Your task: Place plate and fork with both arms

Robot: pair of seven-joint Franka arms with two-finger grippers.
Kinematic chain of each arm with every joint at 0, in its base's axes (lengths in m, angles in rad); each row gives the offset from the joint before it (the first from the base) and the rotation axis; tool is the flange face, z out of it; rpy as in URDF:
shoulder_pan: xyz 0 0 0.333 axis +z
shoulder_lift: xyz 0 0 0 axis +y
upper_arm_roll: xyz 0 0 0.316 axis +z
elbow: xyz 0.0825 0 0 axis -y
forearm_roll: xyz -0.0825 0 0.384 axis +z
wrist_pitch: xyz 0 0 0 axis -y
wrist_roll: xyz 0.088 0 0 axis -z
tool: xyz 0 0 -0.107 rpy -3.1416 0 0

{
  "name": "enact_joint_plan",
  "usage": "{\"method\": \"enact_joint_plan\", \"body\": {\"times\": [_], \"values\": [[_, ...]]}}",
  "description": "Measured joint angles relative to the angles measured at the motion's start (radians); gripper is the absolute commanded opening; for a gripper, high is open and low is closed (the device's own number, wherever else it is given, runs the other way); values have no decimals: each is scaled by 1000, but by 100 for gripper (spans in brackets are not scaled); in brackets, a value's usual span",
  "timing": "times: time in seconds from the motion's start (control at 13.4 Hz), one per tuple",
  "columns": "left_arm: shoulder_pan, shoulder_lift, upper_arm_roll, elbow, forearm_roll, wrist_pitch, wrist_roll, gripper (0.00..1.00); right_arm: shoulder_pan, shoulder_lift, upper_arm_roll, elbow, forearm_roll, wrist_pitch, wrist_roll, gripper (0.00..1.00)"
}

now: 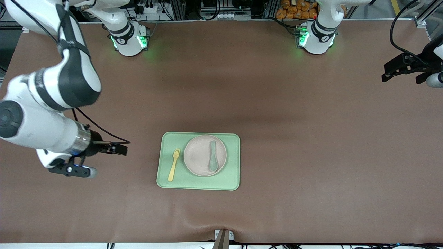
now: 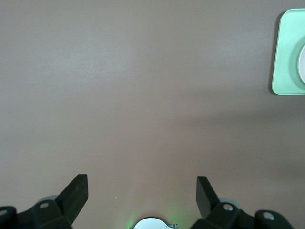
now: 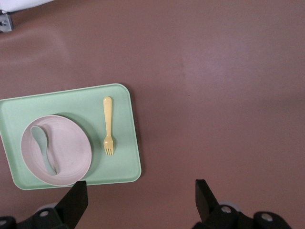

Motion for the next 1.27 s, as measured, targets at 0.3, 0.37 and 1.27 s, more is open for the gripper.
{"method": "enact_joint_plan", "body": {"times": [0.3, 0.37, 1.27], "values": [[0, 8, 2, -4, -2, 9, 0, 100, -52, -88, 5, 9, -7, -90, -21, 100], [1, 8, 3, -3, -2, 9, 0, 100, -63, -112, 5, 19, -9, -129, -22, 100], [1, 8, 6, -3, -2, 11, 0, 100, -109, -466, 54, -285, -35, -163, -26, 100]]}}
